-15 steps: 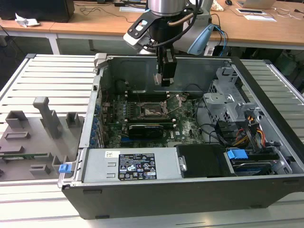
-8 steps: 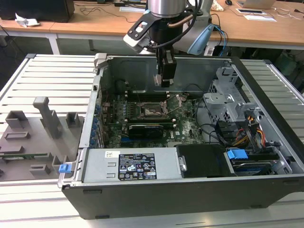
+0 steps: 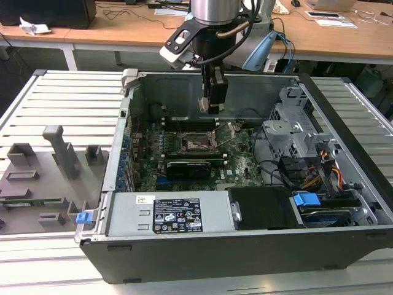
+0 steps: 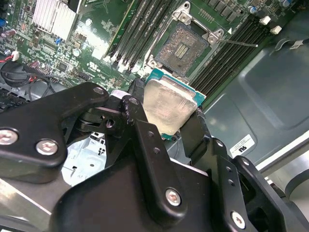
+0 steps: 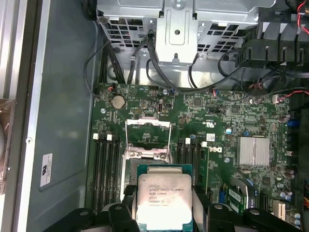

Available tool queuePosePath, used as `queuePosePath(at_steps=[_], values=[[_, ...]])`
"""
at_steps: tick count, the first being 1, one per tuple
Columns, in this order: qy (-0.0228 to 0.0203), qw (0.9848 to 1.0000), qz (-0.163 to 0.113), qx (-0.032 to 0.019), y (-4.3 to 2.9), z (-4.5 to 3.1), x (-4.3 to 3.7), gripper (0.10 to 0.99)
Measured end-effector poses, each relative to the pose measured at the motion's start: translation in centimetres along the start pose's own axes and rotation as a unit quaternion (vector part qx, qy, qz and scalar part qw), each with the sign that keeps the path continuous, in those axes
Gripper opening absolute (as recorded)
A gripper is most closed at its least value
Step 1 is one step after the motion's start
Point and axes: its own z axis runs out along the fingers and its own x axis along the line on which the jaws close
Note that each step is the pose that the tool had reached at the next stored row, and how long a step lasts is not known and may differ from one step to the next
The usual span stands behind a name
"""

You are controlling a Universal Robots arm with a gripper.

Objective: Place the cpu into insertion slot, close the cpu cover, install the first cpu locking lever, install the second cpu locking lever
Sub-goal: 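Place the cpu into insertion slot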

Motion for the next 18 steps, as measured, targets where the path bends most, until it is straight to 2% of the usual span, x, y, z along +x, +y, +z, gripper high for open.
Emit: queuePosePath(at_steps=[18], values=[[0.0, 1.0, 0.0, 0.0, -0.06, 0.69, -0.01, 0.541]])
